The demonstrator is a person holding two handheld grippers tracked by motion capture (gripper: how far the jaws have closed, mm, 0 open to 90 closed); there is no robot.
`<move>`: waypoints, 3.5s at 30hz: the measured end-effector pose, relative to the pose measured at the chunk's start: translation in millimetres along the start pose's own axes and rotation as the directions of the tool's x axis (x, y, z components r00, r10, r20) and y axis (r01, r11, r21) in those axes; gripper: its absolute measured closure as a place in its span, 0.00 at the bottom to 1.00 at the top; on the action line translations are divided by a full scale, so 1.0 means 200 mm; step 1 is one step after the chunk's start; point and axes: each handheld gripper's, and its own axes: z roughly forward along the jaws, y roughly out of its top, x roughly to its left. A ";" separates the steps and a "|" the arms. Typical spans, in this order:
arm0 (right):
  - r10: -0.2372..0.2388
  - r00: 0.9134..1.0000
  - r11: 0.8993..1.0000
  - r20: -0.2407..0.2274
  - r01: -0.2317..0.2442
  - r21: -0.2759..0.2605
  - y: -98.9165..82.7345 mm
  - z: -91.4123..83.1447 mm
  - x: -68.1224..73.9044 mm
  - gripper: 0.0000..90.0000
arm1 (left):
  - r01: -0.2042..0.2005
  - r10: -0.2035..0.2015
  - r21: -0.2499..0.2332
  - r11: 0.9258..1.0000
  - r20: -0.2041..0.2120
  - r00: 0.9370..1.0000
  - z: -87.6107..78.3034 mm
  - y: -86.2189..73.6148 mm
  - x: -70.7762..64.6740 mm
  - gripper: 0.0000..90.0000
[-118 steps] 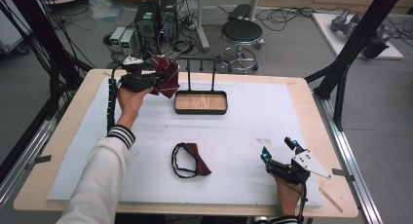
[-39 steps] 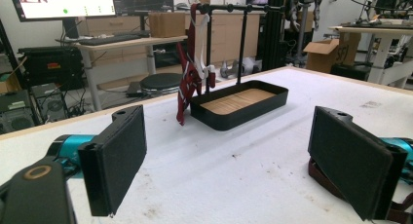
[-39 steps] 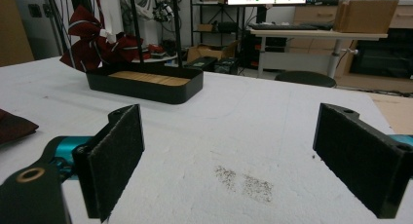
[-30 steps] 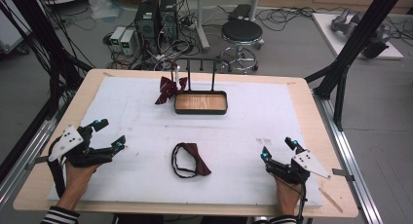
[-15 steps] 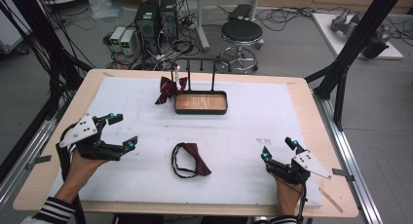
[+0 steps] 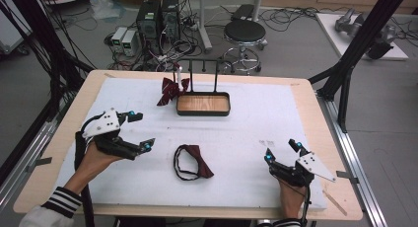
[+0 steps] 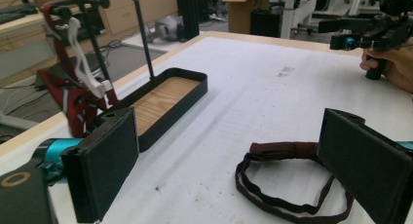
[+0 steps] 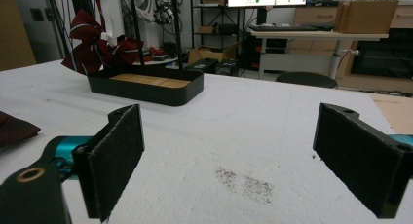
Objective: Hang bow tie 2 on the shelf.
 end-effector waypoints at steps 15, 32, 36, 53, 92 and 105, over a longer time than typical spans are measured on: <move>0.005 1.000 1.000 -0.002 -0.005 -0.004 0.00 0.00 0.00 0.12 | -0.110 0.097 0.092 0.990 0.128 0.987 0.19 0.13 -0.03 0.10; 0.009 1.000 1.000 -0.002 -0.009 -0.007 0.00 0.00 0.00 0.12 | -0.212 0.163 0.212 0.954 0.228 0.960 0.40 0.13 -0.07 0.15; 0.011 1.000 1.000 -0.004 -0.011 -0.007 0.00 0.00 0.00 0.12 | -0.229 0.162 0.241 0.943 0.267 0.950 0.45 0.10 -0.06 0.16; 0.007 1.000 1.000 -0.003 -0.007 -0.010 0.00 0.00 0.00 0.12 | -0.262 0.145 0.348 0.900 0.327 0.934 0.59 0.01 -0.07 0.19; 0.024 1.000 1.000 -0.006 -0.024 -0.016 0.00 -0.01 -0.01 0.12 | -0.369 0.172 0.457 0.809 0.416 0.893 0.73 -0.12 -0.11 0.36; 0.028 1.000 0.999 -0.004 -0.028 -0.017 0.00 -0.01 -0.01 0.12 | -0.390 0.192 0.443 0.807 0.428 0.883 0.75 -0.11 -0.12 0.43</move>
